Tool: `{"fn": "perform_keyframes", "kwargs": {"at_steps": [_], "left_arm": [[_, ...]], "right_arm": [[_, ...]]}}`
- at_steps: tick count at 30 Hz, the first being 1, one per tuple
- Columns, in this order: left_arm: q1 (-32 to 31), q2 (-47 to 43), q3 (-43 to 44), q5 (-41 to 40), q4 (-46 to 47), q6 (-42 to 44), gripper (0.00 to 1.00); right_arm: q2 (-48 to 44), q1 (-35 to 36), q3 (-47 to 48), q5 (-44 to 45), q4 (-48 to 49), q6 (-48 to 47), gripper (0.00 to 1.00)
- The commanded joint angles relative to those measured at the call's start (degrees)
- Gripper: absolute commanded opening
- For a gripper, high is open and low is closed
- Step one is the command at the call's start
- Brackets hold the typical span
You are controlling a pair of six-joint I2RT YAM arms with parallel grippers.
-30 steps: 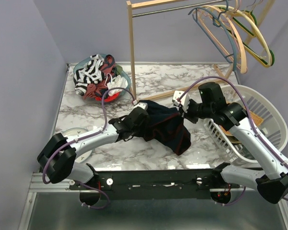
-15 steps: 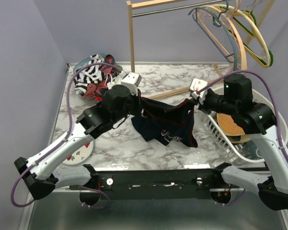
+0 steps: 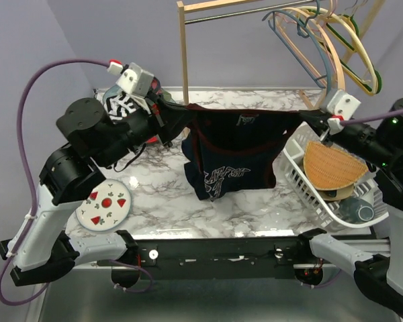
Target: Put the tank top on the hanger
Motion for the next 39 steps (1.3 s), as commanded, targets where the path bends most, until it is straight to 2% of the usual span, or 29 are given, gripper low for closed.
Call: {"fn": "perform_keyframes", "kwargs": {"at_steps": [1,4,7,9,17,20,24,26,27,28,29,30,31,32,33,34,35,36,39], "left_arm": [[-0.1,0.0,5.6,10.6,3.2,-0.6,0.00],[-0.1,1.0,6.3,12.9,3.7,-2.2,0.00],[-0.1,-0.3,1.1,12.0,5.2,-2.6,0.00],[-0.1,-2.8,-7.3,9.1,7.3,-2.9,0.00],[0.0,-7.0,-42.8,-6.5,19.3,-7.7,0.00],[0.1,-3.5,-51.0,-8.9,22.9,-11.1,0.00],[0.2,2.5,-55.6,-8.1,26.3,-13.0,0.00],[0.2,3.3,-56.0,-8.4,26.4,-13.3,0.00],[0.2,3.4,-55.9,-8.9,26.1,-13.1,0.09],[0.1,3.2,-55.7,-9.3,25.2,-12.9,0.19],[0.2,2.9,-54.7,-10.0,24.4,-12.4,0.31],[0.2,1.9,-54.2,-10.3,23.6,-12.0,0.52],[0.1,1.3,-53.6,-10.4,21.7,-10.8,0.59],[0.2,0.5,-52.5,-10.7,20.8,-10.1,0.65],[0.2,-1.4,-52.0,-10.7,20.0,-9.3,0.76],[0.2,-2.5,-51.5,-10.8,18.5,-7.7,0.81],[0.1,-3.6,-50.7,-10.7,17.8,-7.1,0.85],[0.2,-5.8,-50.4,-10.5,17.4,-6.3,0.93],[0.2,-9.1,-49.1,-9.7,15.4,-3.6,0.99]], "right_arm": [[-1.7,-3.6,4.5,-10.4,-3.3,2.5,0.01],[-2.4,-4.7,3.2,-11.9,-3.2,3.1,0.01],[-3.7,-4.7,-3.0,-10.8,-1.7,4.1,0.02],[-4.4,-4.7,-7.3,-8.4,0.3,4.9,0.05],[-4.6,-4.7,-38.7,-5.4,7.2,4.3,0.06],[-2.4,-4.7,-45.2,-5.7,9.0,3.6,0.06],[0.8,-4.6,-48.0,-1.6,9.7,1.6,0.09],[1.6,-4.7,-47.5,-0.8,8.5,1.3,0.17],[2.0,-4.6,-46.3,-0.7,8.0,1.3,0.24],[2.1,-4.7,-45.3,-0.8,7.2,1.6,0.37],[2.1,-4.7,-44.2,-0.8,5.7,2.0,0.44],[1.8,-4.7,-43.2,-1.3,4.9,2.1,0.50],[0.9,-4.8,-40.4,-1.4,4.0,2.6,0.64],[0.3,-4.8,-39.2,-1.7,2.7,2.8,0.69],[-0.5,-4.8,-37.9,-2.4,2.0,3.2,0.74],[-2.1,-4.7,-36.0,-2.7,1.4,3.5,0.83],[-3.0,-4.8,-34.9,-2.8,0.6,4.3,0.86],[-3.6,-4.9,-34.1,-3.6,0.0,4.7,0.88],[-5.9,-6.5,-31.9,-6.8,-1.9,6.3,0.89]]}}
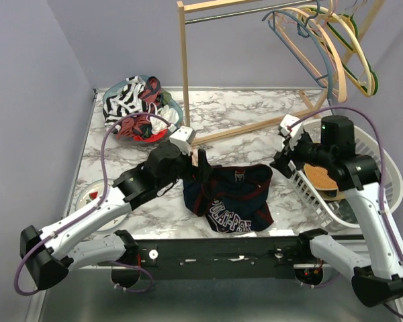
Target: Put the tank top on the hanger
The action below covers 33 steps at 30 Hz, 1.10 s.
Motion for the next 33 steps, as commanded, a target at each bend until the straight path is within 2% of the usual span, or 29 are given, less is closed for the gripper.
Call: {"fn": "perform_keyframes", "kwargs": {"at_steps": [1,5,12,16,18,20,24,26,33], "left_arm": [[0.1,-6.0,3.0,-0.6,-3.8,5.5,0.99],[0.1,-8.9,3.8,-0.6,-4.8,8.0,0.99],[0.1,-10.0,3.8,-1.5,-5.4,13.0,0.99],[0.2,-8.9,3.1,-1.9,-6.3,11.7,0.99],[0.2,-8.9,2.9,-0.5,-6.5,10.5,0.99],[0.2,-9.6,2.5,0.4,-6.1,9.7,0.99],[0.2,-11.8,1.1,0.0,-5.8,9.1,0.99],[0.2,-12.5,0.1,-1.5,-5.7,9.0,0.99],[0.2,-13.3,-2.0,-2.7,-4.0,8.9,0.99]], "right_arm": [[-4.1,-2.9,4.0,-5.7,-4.9,3.0,0.90],[-6.6,-9.3,4.2,-9.1,-5.4,5.2,0.90],[-5.5,-13.4,13.4,-16.8,-7.1,11.6,0.92],[-0.4,-15.8,23.4,-20.6,-7.4,14.5,0.93],[4.6,-17.4,32.2,-21.6,-7.3,16.7,0.94],[11.0,-21.6,41.4,-22.0,-5.4,21.0,0.93],[18.2,-27.6,49.6,-22.7,0.2,27.7,0.91],[18.9,-29.2,49.8,-23.2,5.1,30.8,0.90],[23.0,-29.4,51.1,-21.6,10.7,36.2,0.85]]}}
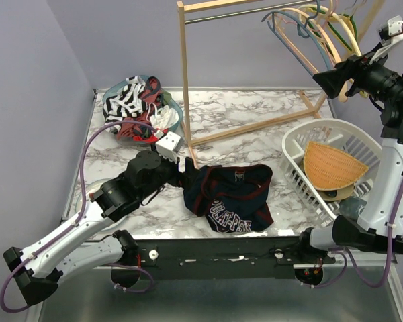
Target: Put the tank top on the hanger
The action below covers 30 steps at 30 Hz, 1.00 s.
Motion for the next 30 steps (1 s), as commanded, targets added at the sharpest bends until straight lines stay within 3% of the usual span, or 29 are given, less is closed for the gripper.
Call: {"fn": "perform_keyframes", "kwargs": {"at_steps": [1,18,24,30], "left_arm": [[0.2,-0.4,-1.4,-1.7,1.6,-0.6,0.99],[0.3,1.6,-2.6,-1.4,3.5,-0.9,0.99],[0.3,1.3,-2.9,-1.3,3.8,-1.3,0.99],[0.3,1.4,-3.1,-0.7,4.5,-2.0,0.99]], "right_arm": [[2.4,-0.3,2.3,-0.1,6.0,6.9,0.84],[11.6,-0.6,4.2,6.1,7.5,5.4,0.78],[14.0,-0.6,3.5,6.1,8.3,5.3,0.72],[16.4,-0.4,2.4,3.5,8.5,5.8,0.60]]}}
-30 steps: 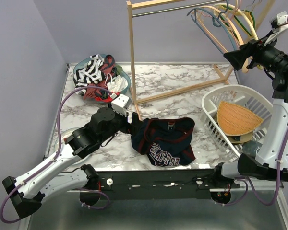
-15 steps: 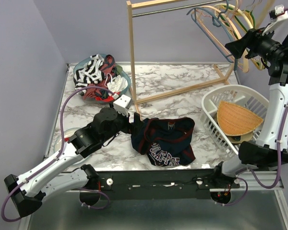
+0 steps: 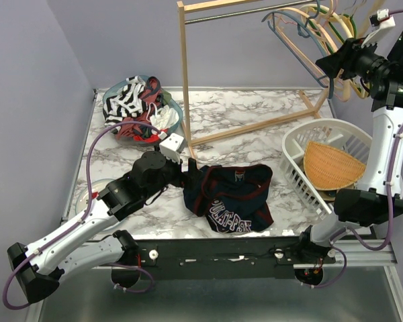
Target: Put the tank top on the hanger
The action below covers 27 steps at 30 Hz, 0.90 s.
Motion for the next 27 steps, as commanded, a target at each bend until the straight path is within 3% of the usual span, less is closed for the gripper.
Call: {"fn": "perform_keyframes", "kwargs": {"at_steps": [1,5,10,17,27], "left_arm": [[0.3,0.0,-0.5,-0.5,2.0,-0.8,0.99],[0.3,0.3,-0.3,-0.5,2.0,-1.0,0.99],[0.3,1.2,0.3,-0.3,2.1,-1.0,0.99],[0.4,1.6,1.3,0.7,2.3,-2.1,0.99],[0.4,0.8,2.1,1.6,2.4,-3.3,0.99]], "right_arm": [[2.5,-0.2,-0.7,-2.0,1.3,0.4,0.56],[3.5,1.2,-0.6,-0.9,1.1,0.0,0.49],[4.0,3.4,0.1,1.4,0.8,-2.5,0.23],[2.9,4.3,3.6,3.4,0.9,-2.9,0.00],[-1.6,4.3,2.6,-1.6,2.2,-1.1,0.00]]}}
